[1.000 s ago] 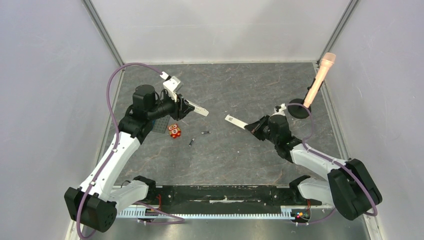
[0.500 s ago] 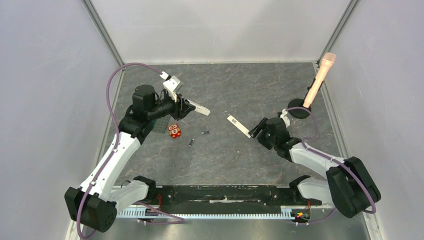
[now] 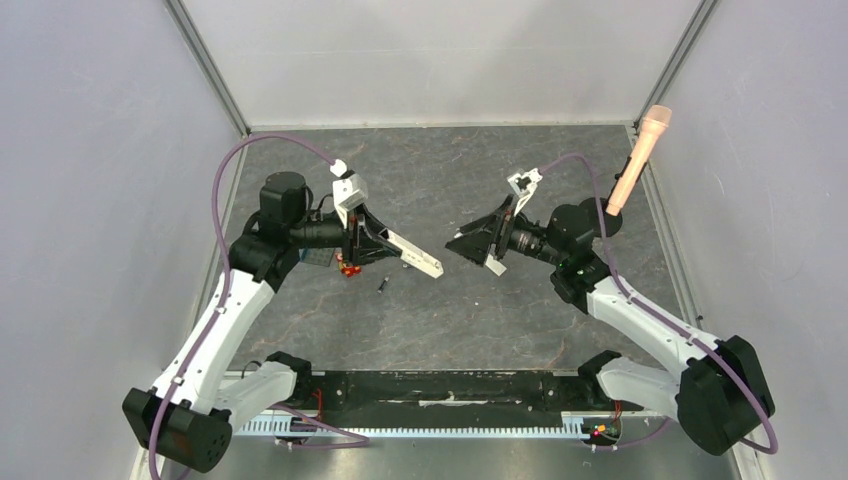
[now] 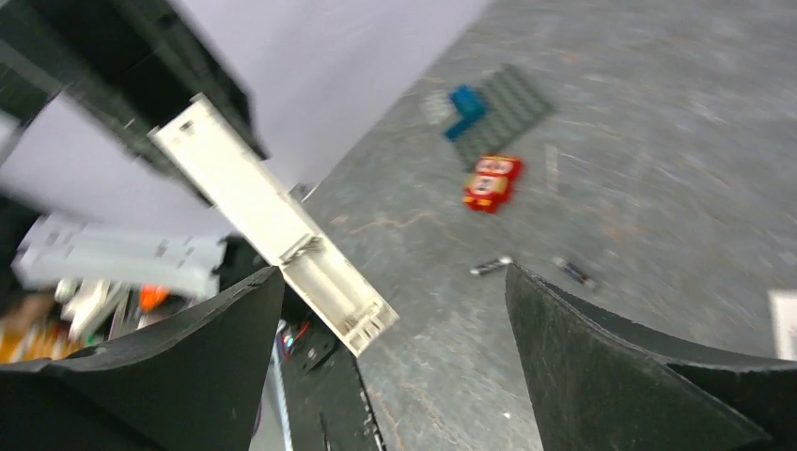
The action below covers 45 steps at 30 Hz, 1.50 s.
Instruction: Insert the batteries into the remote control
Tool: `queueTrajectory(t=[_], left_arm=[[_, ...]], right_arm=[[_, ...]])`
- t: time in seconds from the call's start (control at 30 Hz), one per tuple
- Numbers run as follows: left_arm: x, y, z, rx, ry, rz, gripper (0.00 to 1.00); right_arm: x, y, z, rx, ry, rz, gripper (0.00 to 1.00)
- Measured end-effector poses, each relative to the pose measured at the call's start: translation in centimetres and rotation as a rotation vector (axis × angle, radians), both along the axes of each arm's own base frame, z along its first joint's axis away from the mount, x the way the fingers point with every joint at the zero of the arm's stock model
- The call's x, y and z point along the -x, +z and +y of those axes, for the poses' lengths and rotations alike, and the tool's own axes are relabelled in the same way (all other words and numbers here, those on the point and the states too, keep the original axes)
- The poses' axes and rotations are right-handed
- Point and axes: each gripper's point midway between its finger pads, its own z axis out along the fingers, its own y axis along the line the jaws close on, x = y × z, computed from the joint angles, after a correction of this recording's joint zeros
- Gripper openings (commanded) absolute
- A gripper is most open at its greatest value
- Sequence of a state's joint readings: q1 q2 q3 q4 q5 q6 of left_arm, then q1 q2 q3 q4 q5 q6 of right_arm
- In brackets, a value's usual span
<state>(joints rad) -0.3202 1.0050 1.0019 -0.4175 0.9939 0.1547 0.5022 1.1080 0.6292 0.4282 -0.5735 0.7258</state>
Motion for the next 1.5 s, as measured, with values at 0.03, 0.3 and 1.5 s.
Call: queueTrajectory(t=[0.03,0.3,1.5], left_arm=[[0.8,0.5,-0.1,0.015,-0.040,-0.006,0.02],[5.0,3.4,-0.7,0.112,-0.264,-0.009,0.02],[3.9,6.3,-0.7,0.160,-0.145,-0.016,0.75]], right_arm=[[0.9,0.8,0.6,-0.013,0.056,-0.041,0.92],[8.5,4.0,4.4,-0.097,0.482,-0.207,0.92],[8.6,2.5,7.3,0.258,0.412,-0.387,0.09]])
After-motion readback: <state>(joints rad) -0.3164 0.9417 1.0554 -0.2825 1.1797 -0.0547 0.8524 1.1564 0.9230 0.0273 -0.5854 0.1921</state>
